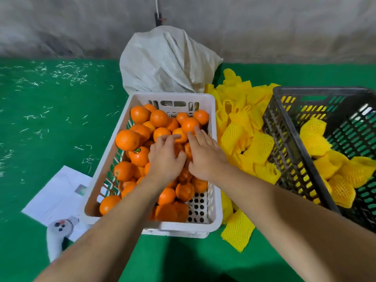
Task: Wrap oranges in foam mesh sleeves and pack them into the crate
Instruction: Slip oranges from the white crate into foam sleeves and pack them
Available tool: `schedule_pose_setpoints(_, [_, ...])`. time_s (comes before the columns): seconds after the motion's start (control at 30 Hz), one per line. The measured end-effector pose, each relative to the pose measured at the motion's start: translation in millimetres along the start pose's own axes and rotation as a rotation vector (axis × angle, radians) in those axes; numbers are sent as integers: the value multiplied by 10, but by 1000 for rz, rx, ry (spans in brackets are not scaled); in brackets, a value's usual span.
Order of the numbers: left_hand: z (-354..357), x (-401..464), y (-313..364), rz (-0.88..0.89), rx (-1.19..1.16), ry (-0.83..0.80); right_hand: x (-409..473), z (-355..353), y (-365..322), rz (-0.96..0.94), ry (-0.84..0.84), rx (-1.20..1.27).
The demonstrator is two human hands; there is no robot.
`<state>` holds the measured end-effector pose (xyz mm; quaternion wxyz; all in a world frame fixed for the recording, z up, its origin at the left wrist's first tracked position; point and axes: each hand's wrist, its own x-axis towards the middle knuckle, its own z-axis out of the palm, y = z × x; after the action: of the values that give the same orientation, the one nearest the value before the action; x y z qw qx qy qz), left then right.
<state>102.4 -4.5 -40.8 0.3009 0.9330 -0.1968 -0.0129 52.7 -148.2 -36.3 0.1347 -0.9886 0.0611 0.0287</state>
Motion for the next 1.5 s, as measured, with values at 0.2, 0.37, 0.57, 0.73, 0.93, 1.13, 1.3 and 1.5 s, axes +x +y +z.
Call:
schedule_pose_setpoints(0.2, [218, 610, -312, 58, 451, -61, 632, -114, 162, 12, 58, -84])
schedule_pose_setpoints(0.37, [244, 1109, -536, 27, 558, 25, 1044, -82, 287, -8, 68, -227])
schedule_pose_setpoints(0.57, [273, 1348, -483, -3, 537, 14, 1171, -56, 340, -30, 100, -228])
schedule_pose_setpoints(0.73, [398, 997, -346, -48, 543, -168, 1113, -93, 317, -65, 64, -264])
schedule_pose_setpoints(0.93, [111, 657, -365, -4, 450, -294, 796, -188, 237, -89, -22, -165])
schedule_pose_setpoints(1.13, [-364, 325, -177, 302, 500, -509, 92, -94, 109, -224, -28, -103])
schedule_pose_setpoints(1.3, [-838, 322, -292, 357, 202, -292, -39, -58, 165, -212, 113, 126])
schedule_pose_setpoints(1.5, [-749, 615, -799, -223, 453, -89, 97, 13, 125, -150, -74, -248])
